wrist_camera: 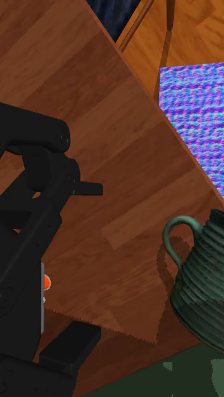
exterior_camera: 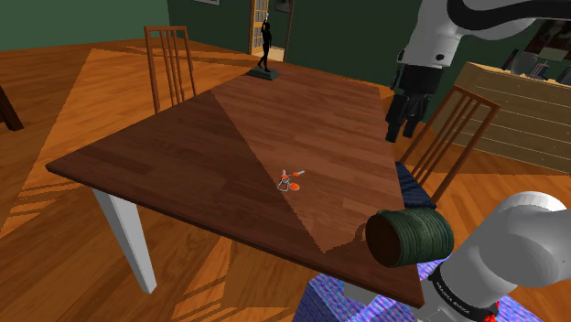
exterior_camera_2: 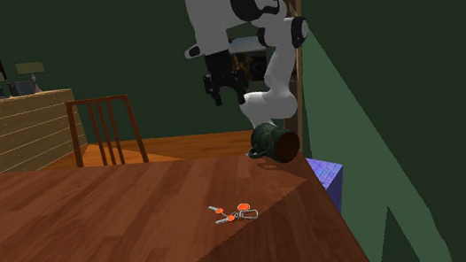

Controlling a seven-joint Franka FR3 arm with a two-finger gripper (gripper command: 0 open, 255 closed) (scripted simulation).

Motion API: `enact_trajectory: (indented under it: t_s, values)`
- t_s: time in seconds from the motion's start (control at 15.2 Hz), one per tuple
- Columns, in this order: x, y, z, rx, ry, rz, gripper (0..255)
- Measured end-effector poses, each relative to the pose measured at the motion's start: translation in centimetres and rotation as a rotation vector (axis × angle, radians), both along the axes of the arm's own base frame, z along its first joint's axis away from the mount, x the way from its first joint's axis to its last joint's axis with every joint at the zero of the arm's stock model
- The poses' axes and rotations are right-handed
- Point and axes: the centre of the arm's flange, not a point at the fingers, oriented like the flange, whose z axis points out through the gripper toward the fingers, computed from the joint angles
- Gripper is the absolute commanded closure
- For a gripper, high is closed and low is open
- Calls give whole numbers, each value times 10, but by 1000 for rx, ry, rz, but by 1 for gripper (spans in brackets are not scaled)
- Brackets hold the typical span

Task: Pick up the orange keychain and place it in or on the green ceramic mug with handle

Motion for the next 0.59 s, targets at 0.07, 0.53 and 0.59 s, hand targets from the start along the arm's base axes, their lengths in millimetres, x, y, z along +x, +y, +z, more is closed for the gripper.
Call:
enact_trajectory:
  t_s: [0.07,0.53,0.59]
  values:
    - [0,0,0,0,0,0,0]
    - [41,53,-44,-38,-11,-149,0]
    - [49,62,-51,-44,-14,-174,0]
